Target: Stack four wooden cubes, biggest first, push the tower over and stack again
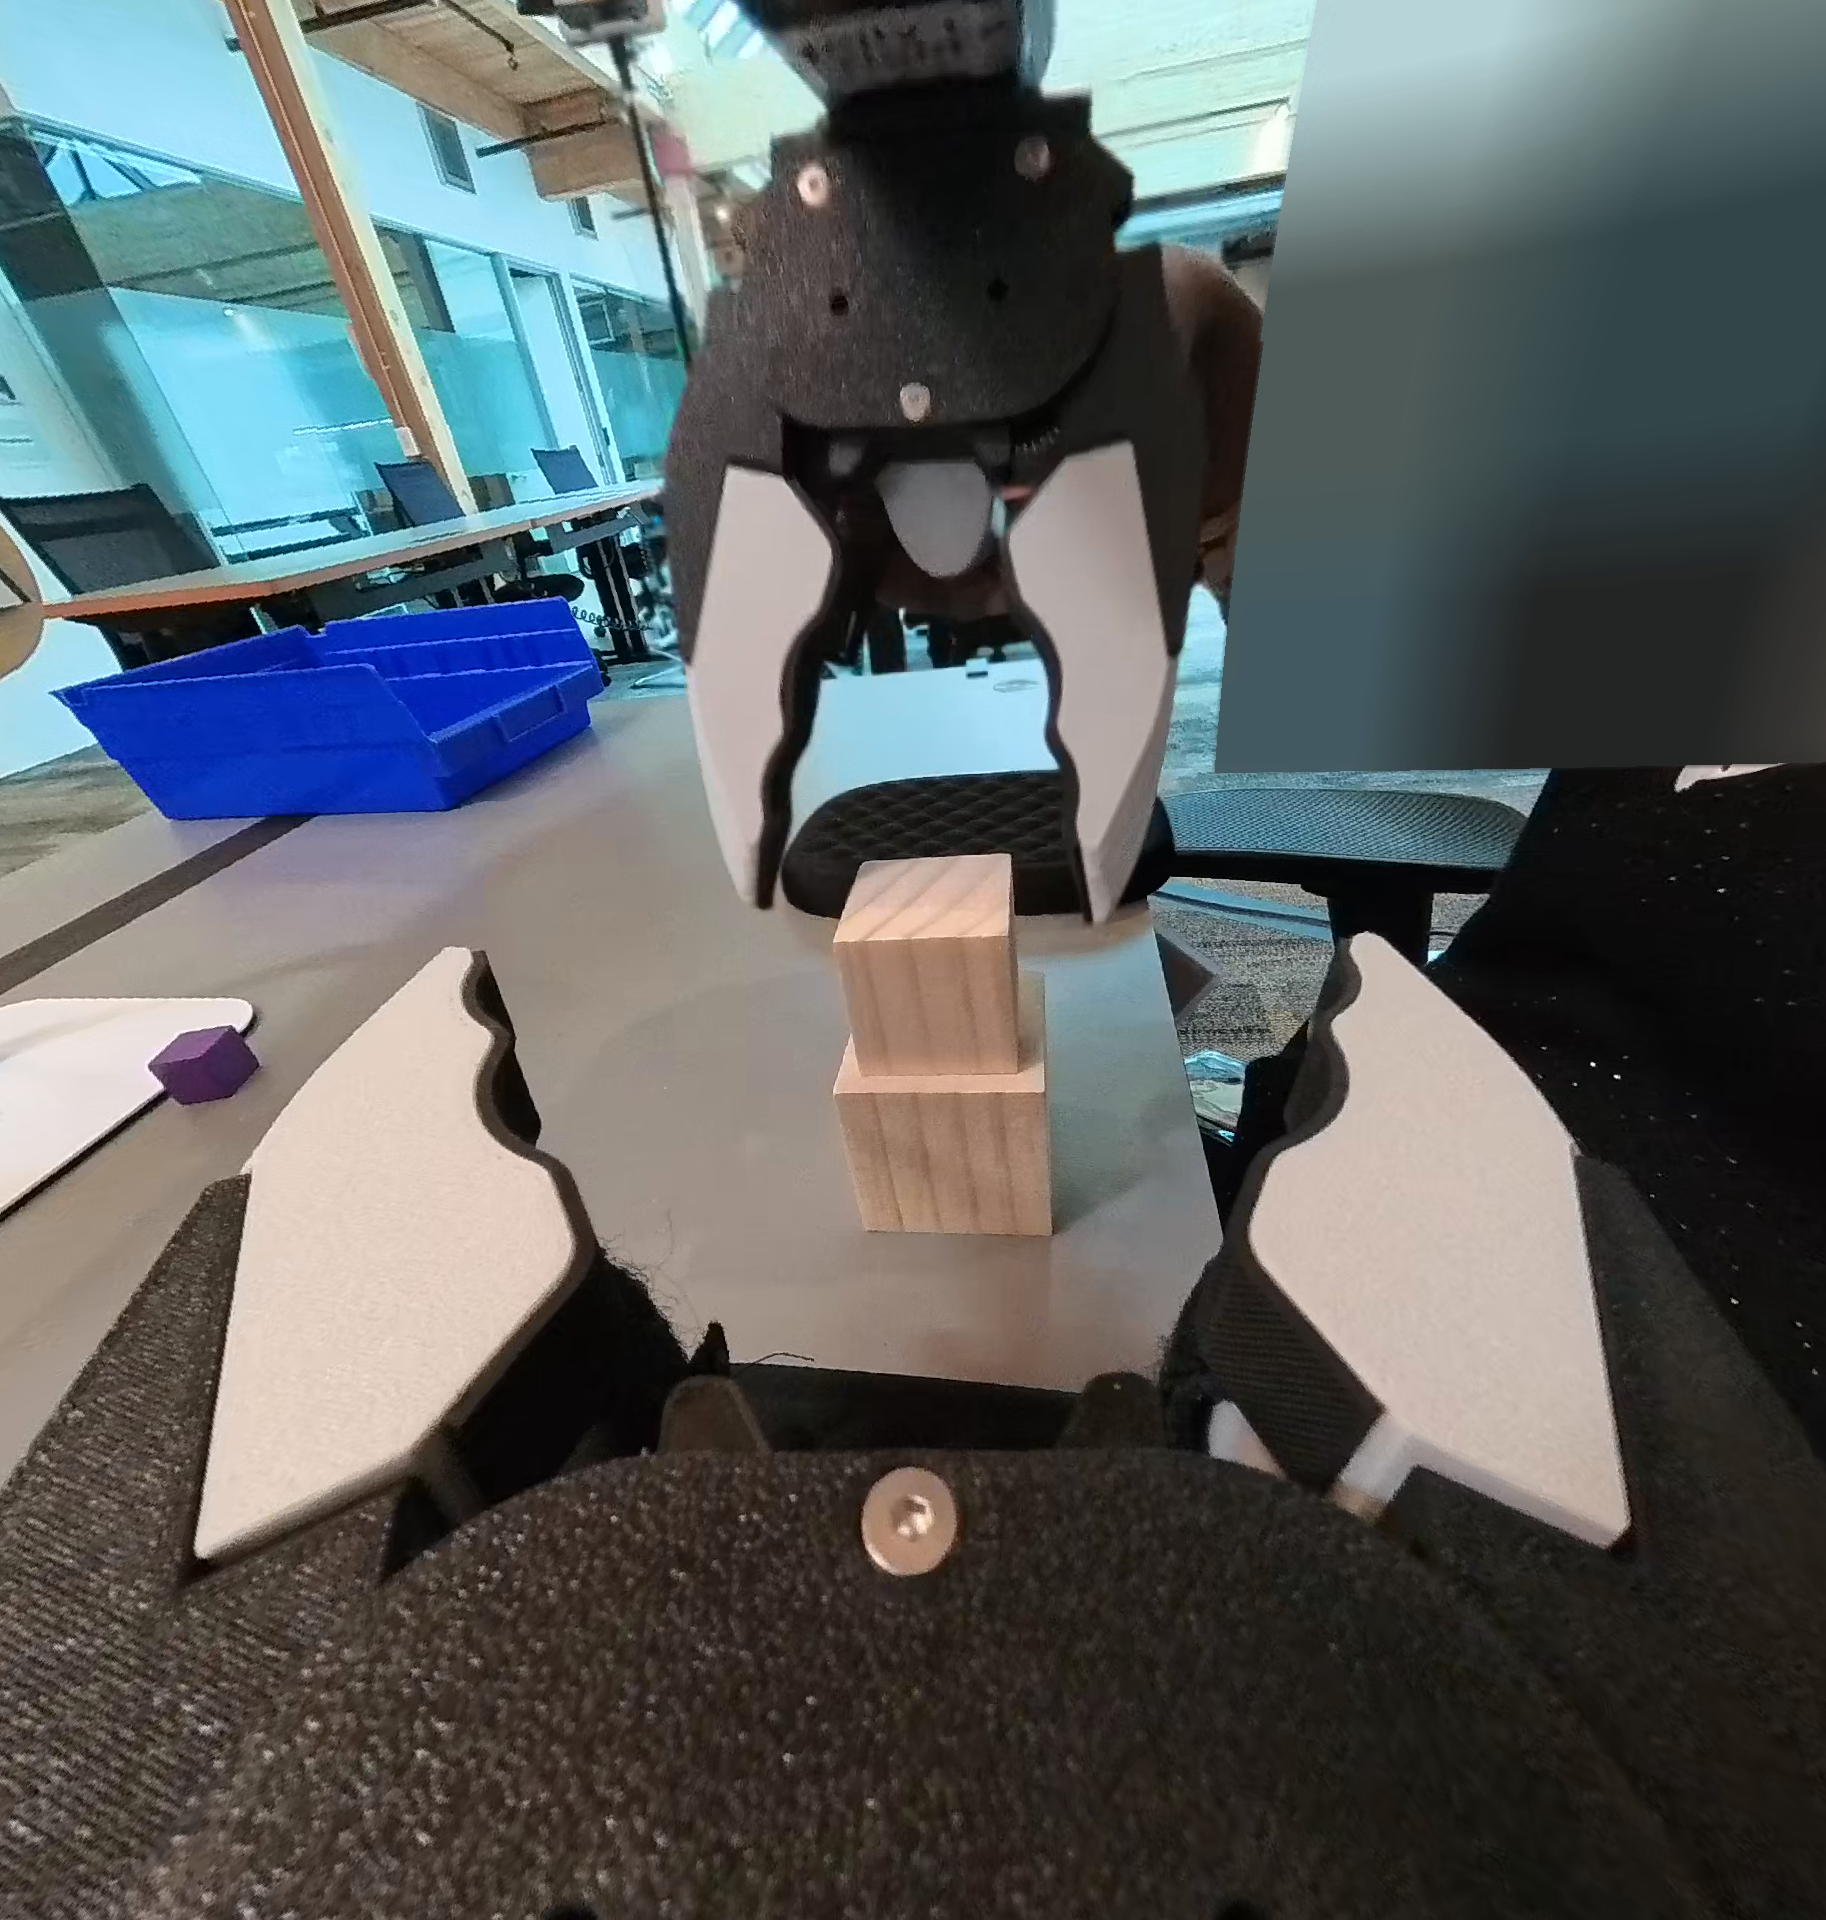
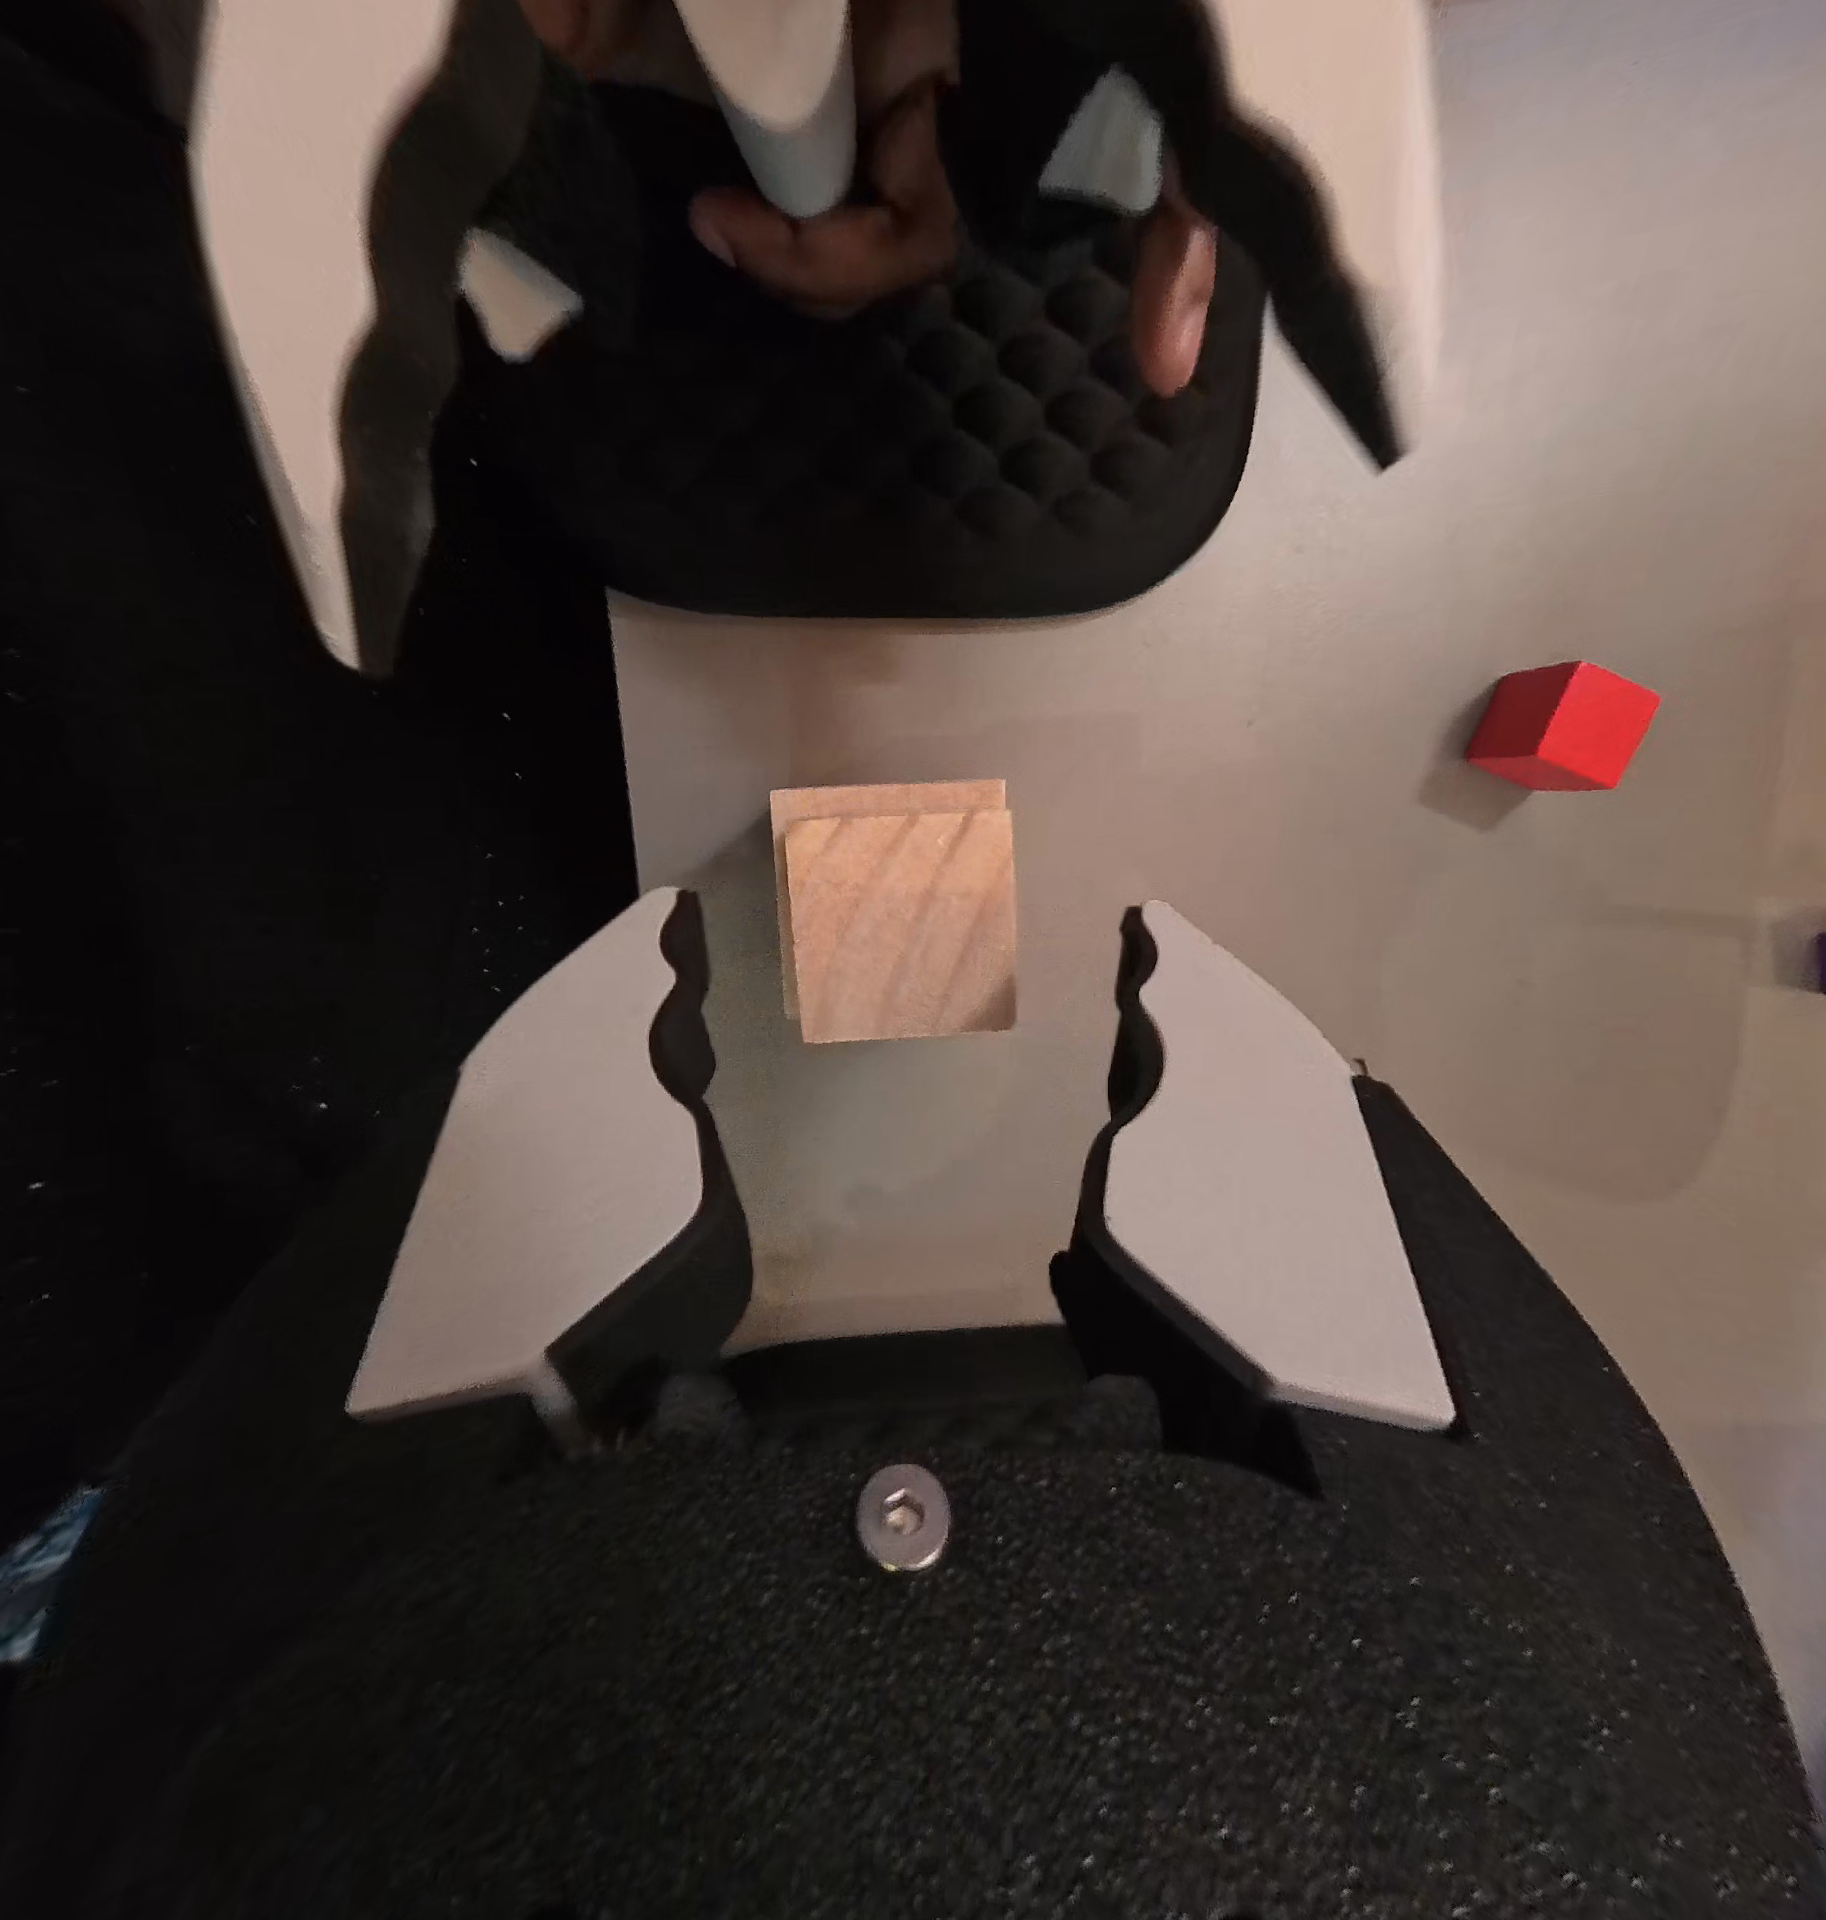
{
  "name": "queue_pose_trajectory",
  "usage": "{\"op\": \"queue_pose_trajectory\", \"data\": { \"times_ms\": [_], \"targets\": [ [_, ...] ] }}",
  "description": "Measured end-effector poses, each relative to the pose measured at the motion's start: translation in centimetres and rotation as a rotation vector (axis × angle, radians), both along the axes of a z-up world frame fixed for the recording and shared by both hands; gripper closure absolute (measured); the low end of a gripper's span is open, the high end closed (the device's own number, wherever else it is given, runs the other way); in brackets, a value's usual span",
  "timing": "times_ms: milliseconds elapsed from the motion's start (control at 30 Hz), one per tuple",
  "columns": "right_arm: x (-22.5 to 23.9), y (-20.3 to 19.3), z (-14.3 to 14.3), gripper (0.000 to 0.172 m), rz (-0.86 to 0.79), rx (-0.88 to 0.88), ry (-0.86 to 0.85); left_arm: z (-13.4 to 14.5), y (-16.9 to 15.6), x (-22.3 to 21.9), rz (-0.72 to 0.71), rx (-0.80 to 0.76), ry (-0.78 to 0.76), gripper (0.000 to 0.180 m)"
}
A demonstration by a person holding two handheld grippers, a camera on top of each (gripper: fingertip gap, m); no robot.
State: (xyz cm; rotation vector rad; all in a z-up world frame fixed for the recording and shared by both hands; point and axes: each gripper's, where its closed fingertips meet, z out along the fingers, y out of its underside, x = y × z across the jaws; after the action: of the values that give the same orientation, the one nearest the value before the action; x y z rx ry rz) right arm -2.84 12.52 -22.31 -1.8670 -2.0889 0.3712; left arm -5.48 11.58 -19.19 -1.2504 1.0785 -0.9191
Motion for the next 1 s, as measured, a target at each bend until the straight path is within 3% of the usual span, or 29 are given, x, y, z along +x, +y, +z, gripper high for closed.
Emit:
{"op": "queue_pose_trajectory", "data": {
  "times_ms": [100, 200, 333, 533, 767, 1000],
  "targets": [
    [-0.9, 1.6, 3.0, 0.098, -0.024, -0.009, 0.116, 0.0, 0.0, 0.0, 0.003, 0.003, 0.000, 0.039],
    [-1.8, 6.8, 4.4, 0.099, -0.129, 0.073, 0.175, 0.0, 0.0, 0.0, 0.002, 0.000, 0.000, 0.039],
    [-3.0, 12.9, 0.9, 0.103, -0.238, 0.069, 0.131, 0.1, 0.1, -0.1, 0.001, -0.004, -0.006, 0.039],
    [-4.3, 16.3, -4.5, 0.110, -0.273, 0.010, 0.058, 0.1, 0.0, -0.1, -0.003, -0.008, -0.014, 0.040],
    [-5.3, 17.6, -6.5, 0.119, -0.279, -0.022, 0.073, 0.1, 0.0, -0.1, -0.003, -0.005, -0.013, 0.040],
    [-5.7, 17.2, -7.1, 0.144, -0.252, -0.045, 0.092, 0.2, 0.0, -0.2, -0.004, -0.009, -0.017, 0.041]
  ]
}}
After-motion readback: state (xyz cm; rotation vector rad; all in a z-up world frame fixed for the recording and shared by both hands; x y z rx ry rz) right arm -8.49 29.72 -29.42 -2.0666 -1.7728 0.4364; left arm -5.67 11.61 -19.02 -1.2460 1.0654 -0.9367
